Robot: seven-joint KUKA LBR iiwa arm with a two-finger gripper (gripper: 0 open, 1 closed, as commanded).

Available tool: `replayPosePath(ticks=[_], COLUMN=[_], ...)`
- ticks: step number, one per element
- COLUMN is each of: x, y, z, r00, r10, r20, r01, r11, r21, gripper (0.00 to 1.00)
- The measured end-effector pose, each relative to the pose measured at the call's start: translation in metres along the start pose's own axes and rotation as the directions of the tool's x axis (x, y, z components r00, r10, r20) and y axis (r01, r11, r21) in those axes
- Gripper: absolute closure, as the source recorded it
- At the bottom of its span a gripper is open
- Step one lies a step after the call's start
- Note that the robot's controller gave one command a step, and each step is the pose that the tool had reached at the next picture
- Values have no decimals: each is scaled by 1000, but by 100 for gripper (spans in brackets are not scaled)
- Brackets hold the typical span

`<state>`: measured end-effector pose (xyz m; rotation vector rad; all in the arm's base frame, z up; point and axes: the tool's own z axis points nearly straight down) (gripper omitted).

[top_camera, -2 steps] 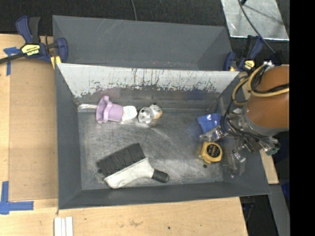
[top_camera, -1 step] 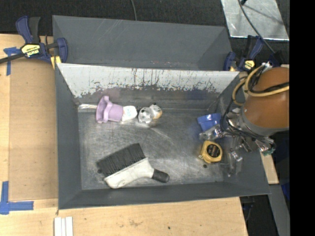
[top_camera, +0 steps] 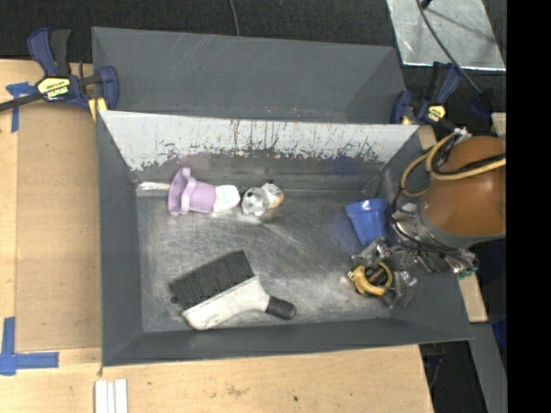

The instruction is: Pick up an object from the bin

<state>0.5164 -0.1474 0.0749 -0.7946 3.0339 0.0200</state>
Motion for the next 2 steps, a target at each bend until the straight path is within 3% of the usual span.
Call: replayPosePath(ticks=[1, 2], x=[0, 4], y=[0, 2], z=[0, -37], r00=[1000, 1000], r10=[0, 0], r20=[0, -10], r01=[0, 0], r11=[1000, 1000], r21=[0, 6], gripper=[100, 100])
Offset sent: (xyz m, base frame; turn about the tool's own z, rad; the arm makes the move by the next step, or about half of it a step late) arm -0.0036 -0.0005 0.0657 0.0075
